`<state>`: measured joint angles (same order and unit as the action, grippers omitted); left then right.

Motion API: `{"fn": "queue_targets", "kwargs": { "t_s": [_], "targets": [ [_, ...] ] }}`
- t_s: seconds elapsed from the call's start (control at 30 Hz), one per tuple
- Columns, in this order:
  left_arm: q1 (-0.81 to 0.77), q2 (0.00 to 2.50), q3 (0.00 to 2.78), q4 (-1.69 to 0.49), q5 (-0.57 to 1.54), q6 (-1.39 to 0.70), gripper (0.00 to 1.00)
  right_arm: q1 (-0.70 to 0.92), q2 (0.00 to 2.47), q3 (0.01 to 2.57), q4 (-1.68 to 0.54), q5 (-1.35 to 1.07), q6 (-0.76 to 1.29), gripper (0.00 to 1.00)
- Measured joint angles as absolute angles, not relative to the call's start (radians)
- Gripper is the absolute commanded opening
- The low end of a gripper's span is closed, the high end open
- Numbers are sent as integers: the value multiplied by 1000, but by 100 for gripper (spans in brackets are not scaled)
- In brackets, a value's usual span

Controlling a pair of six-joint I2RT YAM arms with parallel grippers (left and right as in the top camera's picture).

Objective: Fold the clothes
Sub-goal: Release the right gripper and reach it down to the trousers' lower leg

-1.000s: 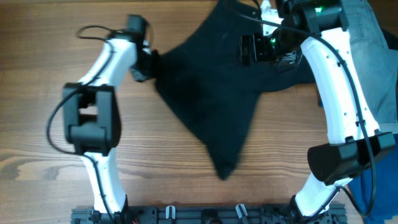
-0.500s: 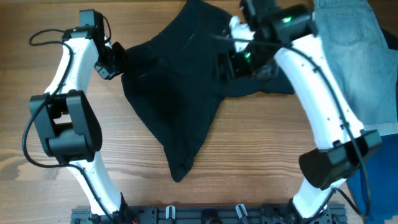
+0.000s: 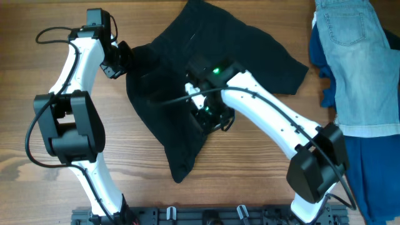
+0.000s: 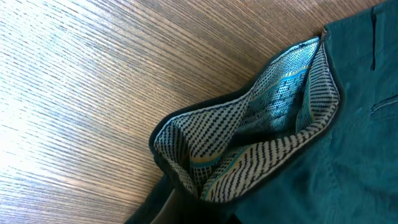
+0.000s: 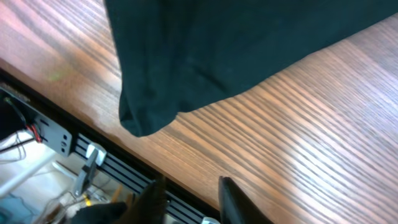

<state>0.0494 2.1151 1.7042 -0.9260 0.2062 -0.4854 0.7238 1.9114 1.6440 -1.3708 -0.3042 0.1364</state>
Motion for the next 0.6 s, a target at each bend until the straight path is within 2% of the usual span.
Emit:
{"fn": "queue_targets", "kwargs": {
  "t_s": [0.23, 0.4, 0.6],
  "targets": [
    [49, 2115, 1704, -933, 206, -486, 4, 734, 1911, 1527, -1215, -391, 123, 10],
    [49, 2115, 1704, -928, 206, -486, 4, 737, 1911, 1457, -1211, -413, 81, 10],
    [49, 2115, 1704, -892, 206, -493, 4, 811, 1911, 1453, -1201, -419, 47, 12]
  ]
}}
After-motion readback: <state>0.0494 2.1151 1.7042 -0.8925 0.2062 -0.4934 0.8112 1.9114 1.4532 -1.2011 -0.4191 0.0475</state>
